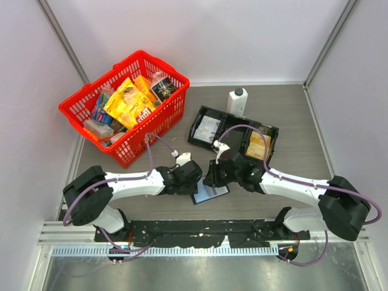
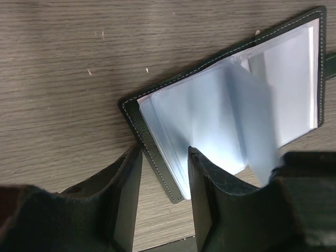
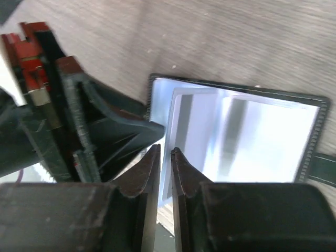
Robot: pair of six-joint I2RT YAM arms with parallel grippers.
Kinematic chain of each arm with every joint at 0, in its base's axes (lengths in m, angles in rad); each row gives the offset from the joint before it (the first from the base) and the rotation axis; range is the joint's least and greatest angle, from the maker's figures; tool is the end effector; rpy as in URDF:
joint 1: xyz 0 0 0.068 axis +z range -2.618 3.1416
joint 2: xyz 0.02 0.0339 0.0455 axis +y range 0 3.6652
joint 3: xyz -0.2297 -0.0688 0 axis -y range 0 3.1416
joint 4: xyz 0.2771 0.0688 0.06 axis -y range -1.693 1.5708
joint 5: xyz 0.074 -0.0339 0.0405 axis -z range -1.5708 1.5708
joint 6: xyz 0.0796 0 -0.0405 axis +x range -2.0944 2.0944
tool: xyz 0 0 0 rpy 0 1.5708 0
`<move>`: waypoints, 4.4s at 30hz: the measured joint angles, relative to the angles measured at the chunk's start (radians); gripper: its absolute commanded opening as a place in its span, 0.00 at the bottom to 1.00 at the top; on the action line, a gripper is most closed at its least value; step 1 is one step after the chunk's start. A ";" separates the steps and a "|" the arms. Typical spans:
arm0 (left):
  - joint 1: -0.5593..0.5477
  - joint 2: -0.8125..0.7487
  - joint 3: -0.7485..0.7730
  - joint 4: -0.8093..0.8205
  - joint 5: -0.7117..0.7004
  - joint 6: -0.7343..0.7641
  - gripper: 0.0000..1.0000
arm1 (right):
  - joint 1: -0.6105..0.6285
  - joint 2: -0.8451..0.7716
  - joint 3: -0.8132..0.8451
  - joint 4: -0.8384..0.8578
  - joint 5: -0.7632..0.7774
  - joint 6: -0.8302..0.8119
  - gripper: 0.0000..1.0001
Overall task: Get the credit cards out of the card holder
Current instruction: Remove the credit card from the card holder.
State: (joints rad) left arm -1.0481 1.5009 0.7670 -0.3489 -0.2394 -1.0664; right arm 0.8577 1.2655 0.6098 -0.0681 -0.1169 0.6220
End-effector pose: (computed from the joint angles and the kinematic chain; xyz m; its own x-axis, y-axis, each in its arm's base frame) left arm 0.1765 -0.2686 0.0679 -0.9014 -0.1390 -0.4099 -0.0060 0.9510 -0.3092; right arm 0.2035 0.2495 0.1098 -0.8231 -0.0670 -0.5640 -0.4045 0.7662 0.4994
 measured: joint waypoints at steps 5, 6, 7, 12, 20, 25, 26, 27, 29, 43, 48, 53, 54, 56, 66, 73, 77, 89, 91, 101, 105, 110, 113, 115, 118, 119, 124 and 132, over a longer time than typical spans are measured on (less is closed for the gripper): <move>-0.002 0.000 -0.007 0.024 0.001 -0.006 0.44 | 0.009 0.011 0.000 0.048 -0.074 0.017 0.22; -0.003 0.000 -0.008 0.026 0.000 -0.007 0.44 | 0.009 0.018 0.000 0.055 -0.083 0.018 0.23; -0.003 -0.002 -0.011 0.030 0.000 -0.009 0.44 | 0.009 0.025 0.000 0.061 -0.092 0.020 0.24; -0.004 -0.038 -0.046 0.043 -0.006 -0.035 0.44 | 0.010 0.058 0.000 0.072 -0.107 0.026 0.31; -0.004 -0.189 -0.102 -0.033 -0.052 -0.079 0.45 | 0.003 0.053 -0.001 0.059 -0.049 0.009 0.40; -0.005 -0.264 -0.101 -0.026 -0.056 -0.077 0.38 | -0.026 0.051 -0.022 0.079 -0.056 0.008 0.38; -0.005 -0.266 -0.099 -0.018 -0.052 -0.074 0.36 | -0.036 0.051 -0.031 0.090 -0.066 0.009 0.38; -0.005 -0.263 -0.097 -0.006 -0.046 -0.071 0.35 | -0.049 0.052 -0.042 0.104 -0.078 0.010 0.38; -0.004 -0.247 -0.087 0.019 -0.031 -0.062 0.33 | -0.081 0.053 -0.068 0.144 -0.109 0.018 0.37; 0.032 -0.051 -0.053 0.126 0.047 -0.044 0.24 | -0.212 0.175 -0.173 0.375 -0.315 0.075 0.33; 0.035 -0.025 -0.060 0.144 0.058 -0.056 0.22 | -0.232 0.213 -0.194 0.445 -0.370 0.093 0.32; 0.037 -0.024 -0.075 0.175 0.068 -0.071 0.22 | -0.255 0.239 -0.212 0.507 -0.411 0.111 0.27; 0.037 -0.024 -0.079 0.182 0.068 -0.077 0.22 | -0.262 0.244 -0.219 0.523 -0.420 0.118 0.25; 0.037 -0.024 -0.085 0.196 0.069 -0.084 0.22 | -0.272 0.252 -0.231 0.547 -0.438 0.127 0.23; 0.039 -0.023 -0.090 0.207 0.072 -0.103 0.21 | -0.304 0.262 -0.266 0.637 -0.498 0.157 0.03; 0.041 -0.019 -0.091 0.218 0.079 -0.105 0.20 | -0.362 0.267 -0.300 0.678 -0.546 0.175 0.01; 0.041 -0.018 -0.091 0.219 0.080 -0.105 0.20 | -0.397 0.267 -0.306 0.671 -0.564 0.170 0.01; 0.040 -0.040 -0.076 0.210 0.114 -0.078 0.25 | -0.404 0.266 -0.307 0.658 -0.577 0.159 0.01; 0.040 -0.040 -0.052 0.209 0.121 -0.067 0.25 | -0.404 0.266 -0.307 0.657 -0.577 0.159 0.01; 0.040 0.047 0.020 0.217 0.136 -0.048 0.24 | -0.404 0.266 -0.307 0.653 -0.577 0.153 0.01; 0.040 0.069 0.005 0.221 0.138 -0.060 0.23 | -0.404 0.267 -0.307 0.642 -0.576 0.145 0.01; 0.040 0.069 -0.002 0.226 0.137 -0.075 0.23 | -0.405 0.266 -0.305 0.627 -0.573 0.138 0.01; 0.040 0.067 -0.008 0.234 0.137 -0.081 0.22 | -0.409 0.263 -0.304 0.611 -0.567 0.133 0.01; 0.040 0.064 -0.015 0.242 0.137 -0.084 0.22 | -0.410 0.250 -0.303 0.597 -0.561 0.129 0.01; 0.040 0.061 -0.021 0.249 0.136 -0.087 0.22 | -0.410 0.236 -0.303 0.583 -0.554 0.121 0.01; 0.040 0.061 -0.021 0.250 0.136 -0.087 0.22 | -0.410 0.233 -0.303 0.579 -0.552 0.118 0.02; 0.040 0.061 -0.022 0.252 0.136 -0.087 0.22 | -0.411 0.233 -0.302 0.572 -0.550 0.115 0.23; 0.041 0.061 -0.024 0.256 0.137 -0.088 0.22 | -0.415 0.264 -0.291 0.592 -0.584 0.117 0.25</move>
State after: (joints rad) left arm -1.0073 1.5620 0.7425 -0.0929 -0.1024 -1.1542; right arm 0.4431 1.5295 0.3187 0.5236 -0.7010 0.7391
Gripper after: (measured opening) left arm 0.219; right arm 0.261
